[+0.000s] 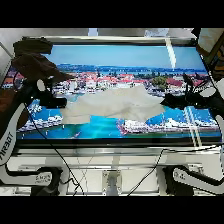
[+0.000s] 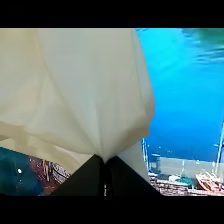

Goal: Fold the shirts.

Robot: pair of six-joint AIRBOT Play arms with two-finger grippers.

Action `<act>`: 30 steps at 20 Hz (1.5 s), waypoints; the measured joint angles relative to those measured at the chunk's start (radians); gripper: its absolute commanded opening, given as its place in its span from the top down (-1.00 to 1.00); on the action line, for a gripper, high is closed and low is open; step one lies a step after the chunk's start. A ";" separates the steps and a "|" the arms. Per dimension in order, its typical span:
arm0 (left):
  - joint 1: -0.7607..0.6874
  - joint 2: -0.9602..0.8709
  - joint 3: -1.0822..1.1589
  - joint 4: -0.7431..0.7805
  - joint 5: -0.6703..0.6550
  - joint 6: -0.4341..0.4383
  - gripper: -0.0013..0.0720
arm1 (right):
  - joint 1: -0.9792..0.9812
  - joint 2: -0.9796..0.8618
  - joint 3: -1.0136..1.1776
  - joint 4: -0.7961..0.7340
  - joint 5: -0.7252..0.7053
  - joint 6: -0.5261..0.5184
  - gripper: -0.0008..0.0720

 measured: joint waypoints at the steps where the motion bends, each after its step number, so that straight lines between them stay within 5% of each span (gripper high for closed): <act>1: 0.000 -0.011 -0.001 -0.031 0.011 0.000 0.93 | 0.000 0.000 0.000 0.000 0.003 0.000 0.89; 9: 0.000 0.016 0.028 -0.126 0.049 0.000 0.94 | -0.004 0.038 0.000 -0.014 0.020 0.000 0.90; 16: 0.000 0.387 0.162 -0.093 0.149 0.001 0.94 | -0.110 0.339 0.034 -0.015 0.035 -0.004 0.90; 25: 0.000 0.817 0.322 -0.175 0.196 0.041 0.94 | -0.355 0.799 0.406 -0.001 0.117 -0.034 0.91; 30: 0.000 0.813 0.331 -0.270 0.006 0.055 0.94 | -0.373 0.741 0.504 0.154 0.170 -0.064 0.91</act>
